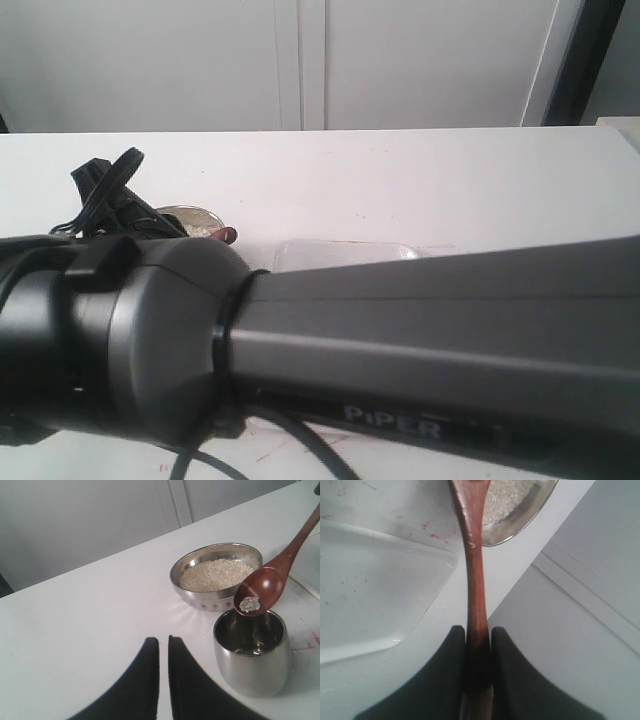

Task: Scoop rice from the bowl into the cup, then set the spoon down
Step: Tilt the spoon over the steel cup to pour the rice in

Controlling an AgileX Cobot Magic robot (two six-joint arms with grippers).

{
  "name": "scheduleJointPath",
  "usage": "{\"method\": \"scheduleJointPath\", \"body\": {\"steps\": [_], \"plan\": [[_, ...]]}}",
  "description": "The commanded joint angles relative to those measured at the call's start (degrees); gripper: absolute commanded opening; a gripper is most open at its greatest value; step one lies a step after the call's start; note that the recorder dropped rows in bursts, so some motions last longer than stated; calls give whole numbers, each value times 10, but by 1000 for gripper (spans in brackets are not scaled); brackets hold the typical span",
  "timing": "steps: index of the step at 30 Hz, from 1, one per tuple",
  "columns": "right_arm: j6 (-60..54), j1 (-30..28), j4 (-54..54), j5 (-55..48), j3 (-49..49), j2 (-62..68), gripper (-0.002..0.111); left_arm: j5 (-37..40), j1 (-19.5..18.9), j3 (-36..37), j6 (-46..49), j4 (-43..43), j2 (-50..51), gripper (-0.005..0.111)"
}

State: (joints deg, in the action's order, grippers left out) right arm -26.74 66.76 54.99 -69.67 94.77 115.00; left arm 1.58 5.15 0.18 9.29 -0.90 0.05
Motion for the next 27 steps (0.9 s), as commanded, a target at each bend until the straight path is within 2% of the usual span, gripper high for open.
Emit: {"method": "scheduleJointPath", "body": {"steps": [1,27], "plan": [[-13,6,20,-3,-3,-2,0,-3,2,-2,-1,4,-1,14],[-16,12,66,-3,-3,-2,0,-3,2,-2,-1,4,-1,14]]}}
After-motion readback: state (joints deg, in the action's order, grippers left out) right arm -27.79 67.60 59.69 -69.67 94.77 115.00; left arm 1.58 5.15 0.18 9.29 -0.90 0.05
